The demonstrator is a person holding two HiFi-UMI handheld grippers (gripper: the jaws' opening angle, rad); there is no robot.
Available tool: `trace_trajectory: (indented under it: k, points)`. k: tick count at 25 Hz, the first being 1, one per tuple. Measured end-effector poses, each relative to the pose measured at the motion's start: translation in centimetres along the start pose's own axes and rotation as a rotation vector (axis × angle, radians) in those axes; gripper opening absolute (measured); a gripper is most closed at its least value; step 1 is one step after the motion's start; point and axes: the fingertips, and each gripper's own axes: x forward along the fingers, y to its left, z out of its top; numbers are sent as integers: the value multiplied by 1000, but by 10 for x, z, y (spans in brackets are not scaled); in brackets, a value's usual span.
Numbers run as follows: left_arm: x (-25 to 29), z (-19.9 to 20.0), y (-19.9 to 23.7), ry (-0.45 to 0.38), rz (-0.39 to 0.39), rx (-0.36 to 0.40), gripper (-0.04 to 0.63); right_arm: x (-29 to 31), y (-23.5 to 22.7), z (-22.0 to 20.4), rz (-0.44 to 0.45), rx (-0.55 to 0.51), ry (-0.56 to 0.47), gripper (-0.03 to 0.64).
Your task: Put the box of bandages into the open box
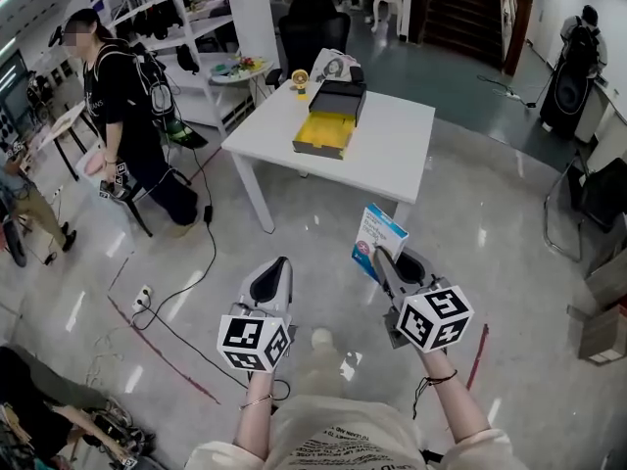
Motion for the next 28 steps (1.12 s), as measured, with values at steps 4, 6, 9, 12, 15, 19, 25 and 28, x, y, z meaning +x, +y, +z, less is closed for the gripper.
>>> trace_trajectory:
  k: [4,6,9,12,15,19,25,28]
  points:
    - [39,2,23,9,-12,-8,26,38,-20,6,-16,15,10,63]
    - [62,5,39,17,-14,-17,26,61,-29,11,-23,24,18,63]
    - [97,11,66,23,-20,-20,25,99,-44,17,-34,41,28,63]
    - [131,16,94,24,-18,-29,26,140,-58,24,-40,50,36,63]
    - [163,18,120,29,-19,-31,25,179,-71,29,-44,62,39,63]
    - [200,20,146,35,-31,-24,26,220,-88,33,-55,82,34,63]
    - [237,9,159,66,-73,-26,26,254,-106,30,-72,110,44,63]
    - [249,3,161,83,-95,-30,25,266,-111,29,-81,124,49,63]
